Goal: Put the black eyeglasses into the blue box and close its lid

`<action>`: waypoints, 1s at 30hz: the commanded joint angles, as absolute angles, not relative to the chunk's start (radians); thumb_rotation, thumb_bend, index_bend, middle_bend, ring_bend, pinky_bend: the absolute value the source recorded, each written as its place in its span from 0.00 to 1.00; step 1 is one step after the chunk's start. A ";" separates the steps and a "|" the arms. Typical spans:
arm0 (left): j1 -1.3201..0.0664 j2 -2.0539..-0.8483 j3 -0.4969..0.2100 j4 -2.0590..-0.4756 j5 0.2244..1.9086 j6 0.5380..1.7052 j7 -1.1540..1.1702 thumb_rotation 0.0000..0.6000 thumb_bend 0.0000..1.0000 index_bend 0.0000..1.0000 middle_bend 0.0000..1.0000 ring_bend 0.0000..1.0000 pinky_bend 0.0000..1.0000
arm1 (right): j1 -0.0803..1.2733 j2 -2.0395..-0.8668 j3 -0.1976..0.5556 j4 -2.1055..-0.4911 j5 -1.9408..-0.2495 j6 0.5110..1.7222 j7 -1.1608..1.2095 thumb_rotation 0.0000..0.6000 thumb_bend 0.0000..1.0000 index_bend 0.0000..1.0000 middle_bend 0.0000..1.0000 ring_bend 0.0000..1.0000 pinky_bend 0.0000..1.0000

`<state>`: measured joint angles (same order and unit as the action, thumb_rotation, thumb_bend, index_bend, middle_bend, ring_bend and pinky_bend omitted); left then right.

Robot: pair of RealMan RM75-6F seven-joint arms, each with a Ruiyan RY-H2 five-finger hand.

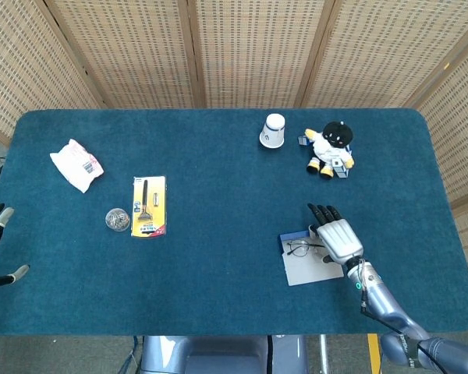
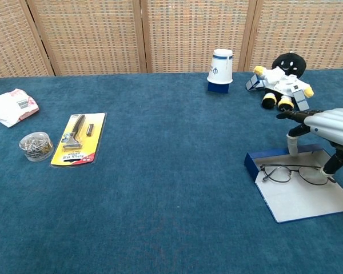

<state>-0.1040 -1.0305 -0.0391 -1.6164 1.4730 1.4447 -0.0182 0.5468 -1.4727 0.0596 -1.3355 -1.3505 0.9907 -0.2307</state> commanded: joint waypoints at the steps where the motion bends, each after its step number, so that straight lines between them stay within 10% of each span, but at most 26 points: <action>1: -0.104 -1.031 -0.039 -1.617 1.473 1.444 -0.018 1.00 0.00 0.00 0.00 0.00 0.00 | 0.535 -1.454 0.063 -1.365 -1.370 1.025 -0.208 1.00 0.26 0.31 0.00 0.00 0.08; 30: -0.092 -1.020 -0.036 -1.622 1.494 1.472 -0.041 1.00 0.00 0.00 0.00 0.00 0.00 | 0.419 -1.493 -0.121 -1.190 -1.775 1.310 -0.039 1.00 0.26 0.33 0.07 0.00 0.14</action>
